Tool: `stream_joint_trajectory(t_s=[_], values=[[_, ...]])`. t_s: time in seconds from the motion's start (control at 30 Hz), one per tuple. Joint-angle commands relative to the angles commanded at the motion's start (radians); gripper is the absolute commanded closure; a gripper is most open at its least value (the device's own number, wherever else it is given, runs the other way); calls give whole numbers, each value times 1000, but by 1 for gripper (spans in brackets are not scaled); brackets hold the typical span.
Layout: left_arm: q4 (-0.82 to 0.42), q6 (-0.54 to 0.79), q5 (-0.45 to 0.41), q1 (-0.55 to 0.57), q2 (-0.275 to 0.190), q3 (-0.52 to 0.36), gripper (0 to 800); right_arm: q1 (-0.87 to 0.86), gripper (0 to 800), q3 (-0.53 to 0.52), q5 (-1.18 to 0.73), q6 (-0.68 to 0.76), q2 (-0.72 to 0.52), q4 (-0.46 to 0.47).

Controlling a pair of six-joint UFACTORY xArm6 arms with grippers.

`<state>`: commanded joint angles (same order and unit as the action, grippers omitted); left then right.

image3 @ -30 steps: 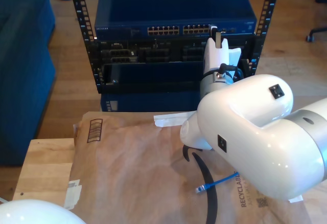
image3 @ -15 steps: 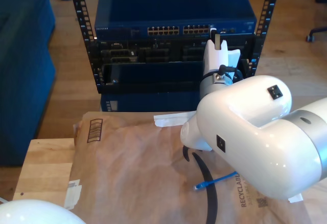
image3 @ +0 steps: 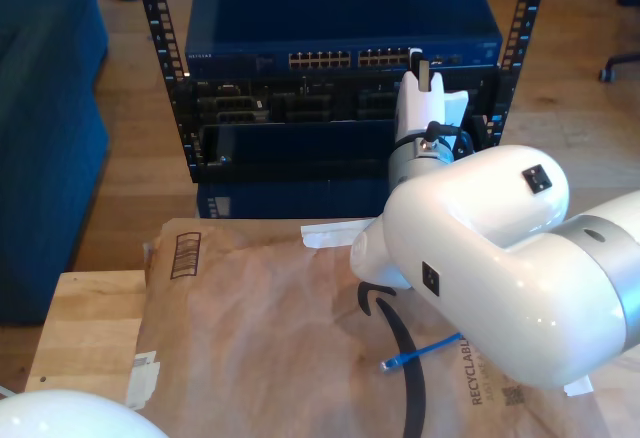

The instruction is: Grab the cable and plug it in

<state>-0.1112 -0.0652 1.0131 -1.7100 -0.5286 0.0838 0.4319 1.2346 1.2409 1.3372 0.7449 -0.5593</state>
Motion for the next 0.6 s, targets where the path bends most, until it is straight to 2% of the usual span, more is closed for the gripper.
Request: stream_joint_trajectory(t_s=[0.13, 0.17, 0.27, 0.33, 0.4, 0.57, 0.6], values=[[2, 0, 0, 0, 0, -2, 2, -2, 800, 2, 0, 2, -2, 0], [0, -2, 0, 0, 0, 0, 2, -3, 771, 0, 0, 2, -5, 2], [0, 0, 0, 0, 0, -2, 2, -3, 566, -25, -20, 0, -31, 49], [2, 0, 0, 0, 0, 0, 2, 0, 475, -81, -51, 0, -77, 60], [0, -2, 0, 0, 0, 0, 2, 2, 405, -144, -72, -2, -124, 60], [2, 0, 0, 0, 0, -2, 2, 6, 316, -322, -230, -5, -281, 61], [2, -2, 0, 0, 0, -2, 2, 6, 270, -350, -288, -8, -319, 61]])
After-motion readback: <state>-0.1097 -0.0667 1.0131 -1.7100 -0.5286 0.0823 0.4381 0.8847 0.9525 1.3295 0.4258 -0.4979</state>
